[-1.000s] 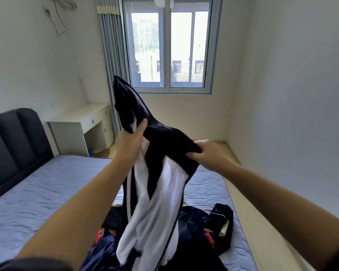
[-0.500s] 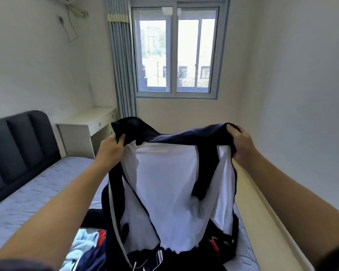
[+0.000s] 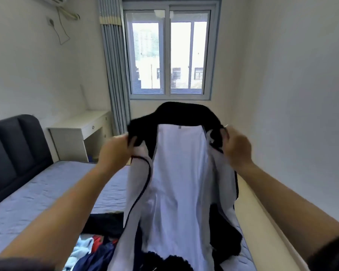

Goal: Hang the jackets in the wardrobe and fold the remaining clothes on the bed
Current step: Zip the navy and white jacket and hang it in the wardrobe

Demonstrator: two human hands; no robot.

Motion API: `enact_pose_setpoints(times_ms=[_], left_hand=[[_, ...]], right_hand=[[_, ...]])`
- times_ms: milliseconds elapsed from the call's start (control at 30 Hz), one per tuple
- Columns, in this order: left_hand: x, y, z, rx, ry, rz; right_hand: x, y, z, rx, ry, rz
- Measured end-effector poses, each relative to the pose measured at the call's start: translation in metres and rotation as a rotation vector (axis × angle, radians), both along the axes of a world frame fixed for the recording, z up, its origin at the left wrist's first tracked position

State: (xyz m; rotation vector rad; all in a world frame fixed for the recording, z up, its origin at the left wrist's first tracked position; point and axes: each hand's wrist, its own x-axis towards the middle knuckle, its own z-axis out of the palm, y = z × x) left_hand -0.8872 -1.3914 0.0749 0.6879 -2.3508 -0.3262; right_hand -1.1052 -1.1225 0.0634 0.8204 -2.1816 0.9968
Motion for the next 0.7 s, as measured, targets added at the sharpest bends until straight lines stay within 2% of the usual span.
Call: enact_pose_setpoints(times_ms=[33, 67, 100, 133, 233, 300, 367, 433, 533, 633, 700], left_hand=[[0.0, 0.009, -0.017, 0.104, -0.347, 0.028], [0.003, 0.015, -0.03, 0.284, -0.571, 0.037], [0.006, 0.018, -0.037, 0.423, -0.636, 0.036], [0.005, 0.018, -0.04, 0.493, -0.581, 0.024], [0.0, 0.018, -0.03, 0.521, -0.361, -0.005], [0.0, 0.026, -0.022, 0.653, -0.197, -0.032], [-0.004, 0.035, -0.012, 0.789, -0.039, -0.072], [-0.002, 0.047, 0.001, 0.935, 0.04, -0.144], [0.009, 0.067, 0.008, 1.146, 0.011, -0.269], [0.026, 0.083, 0.002, 1.316, -0.029, -0.353], [0.034, 0.091, 0.003, 1.343, -0.015, -0.398]], right_hand=[[0.003, -0.002, -0.026, 0.311, -0.114, -0.043], [0.004, 0.001, -0.047, 0.516, -0.278, -0.051], [0.002, 0.003, -0.059, 0.521, -0.407, -0.026], [0.001, 0.004, -0.062, 0.388, -0.534, 0.013], [0.004, 0.003, -0.045, -0.074, -0.763, 0.144], [0.015, 0.001, -0.036, -0.23, -0.824, 0.22], [0.032, -0.002, -0.021, -0.278, -0.811, 0.297], [0.049, 0.0, -0.009, -0.333, -0.815, 0.371], [0.075, 0.009, 0.002, -0.406, -0.874, 0.531], [0.098, 0.024, 0.001, -0.34, -0.9, 0.604], [0.107, 0.032, 0.004, -0.305, -0.906, 0.64]])
